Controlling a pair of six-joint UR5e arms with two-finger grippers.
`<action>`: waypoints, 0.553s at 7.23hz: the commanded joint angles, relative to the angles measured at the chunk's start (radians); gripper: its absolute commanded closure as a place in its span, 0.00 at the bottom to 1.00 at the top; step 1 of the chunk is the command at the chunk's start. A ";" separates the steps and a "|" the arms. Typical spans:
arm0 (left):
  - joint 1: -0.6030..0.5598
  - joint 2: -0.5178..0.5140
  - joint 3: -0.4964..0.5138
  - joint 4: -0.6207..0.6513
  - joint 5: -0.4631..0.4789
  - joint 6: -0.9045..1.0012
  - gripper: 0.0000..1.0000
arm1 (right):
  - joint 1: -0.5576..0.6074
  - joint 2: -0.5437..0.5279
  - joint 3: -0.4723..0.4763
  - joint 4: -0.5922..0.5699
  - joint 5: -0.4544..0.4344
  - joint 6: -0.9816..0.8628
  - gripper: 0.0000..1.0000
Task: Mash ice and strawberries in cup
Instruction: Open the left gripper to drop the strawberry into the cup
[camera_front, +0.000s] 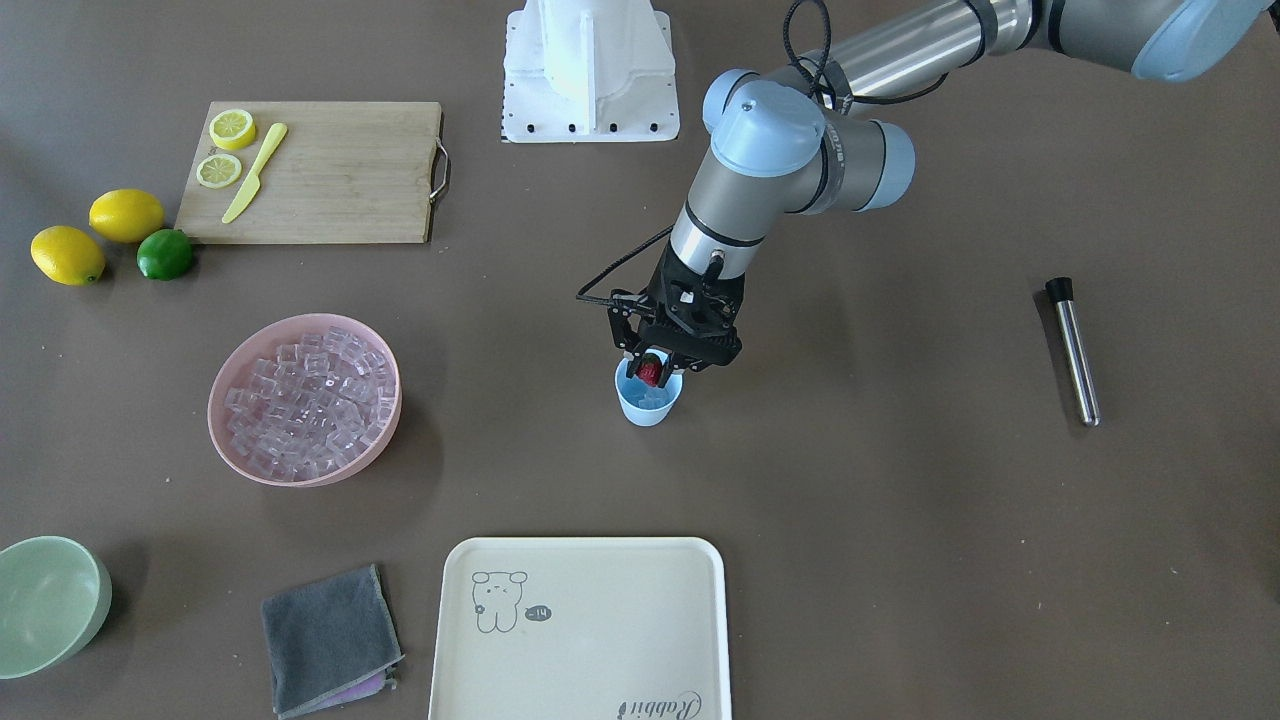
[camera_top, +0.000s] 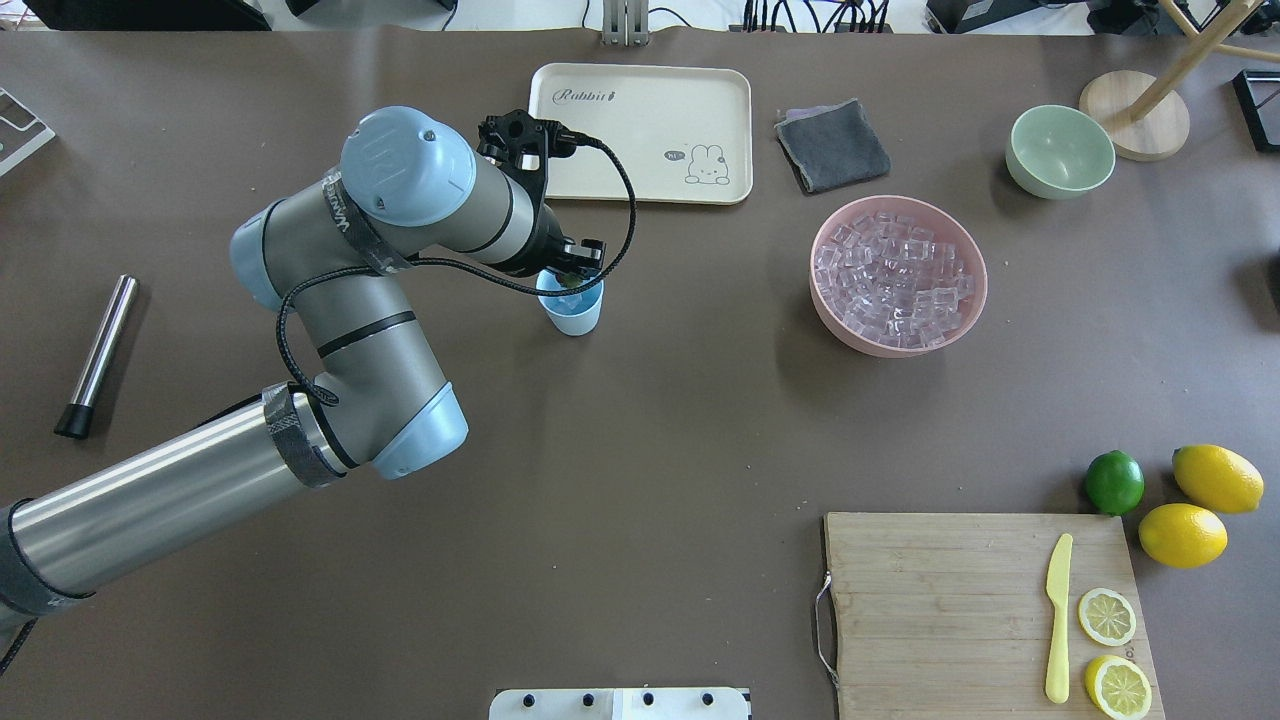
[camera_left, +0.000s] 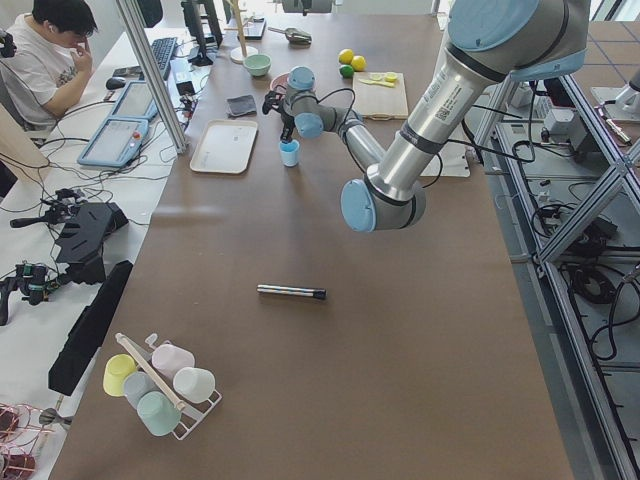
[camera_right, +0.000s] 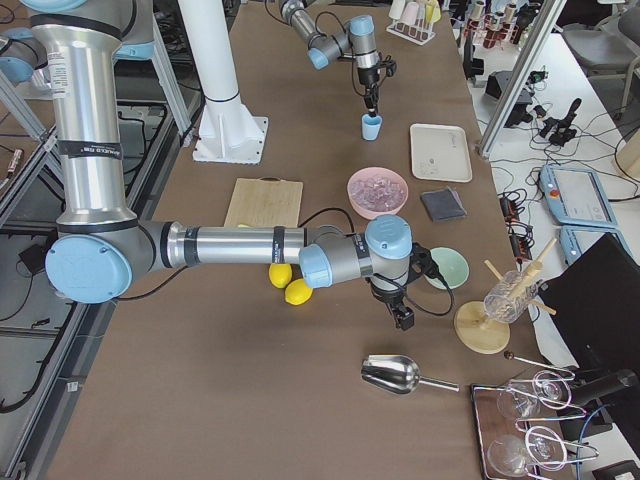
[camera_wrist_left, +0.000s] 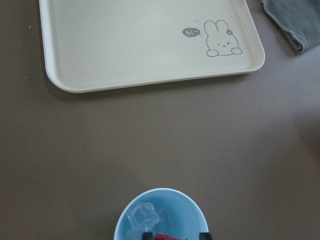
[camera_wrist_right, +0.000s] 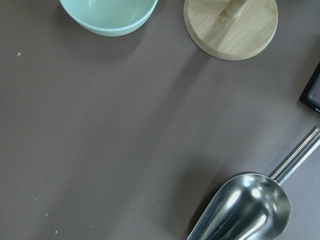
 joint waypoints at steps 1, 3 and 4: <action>0.000 -0.001 0.005 -0.006 -0.001 0.001 0.46 | 0.000 -0.004 -0.001 0.003 0.009 0.002 0.01; -0.001 0.000 -0.003 -0.007 -0.001 0.001 0.02 | 0.000 -0.004 0.000 0.003 0.011 0.002 0.01; -0.014 0.005 -0.018 -0.003 -0.006 0.000 0.02 | 0.000 -0.002 -0.001 0.003 0.011 0.002 0.01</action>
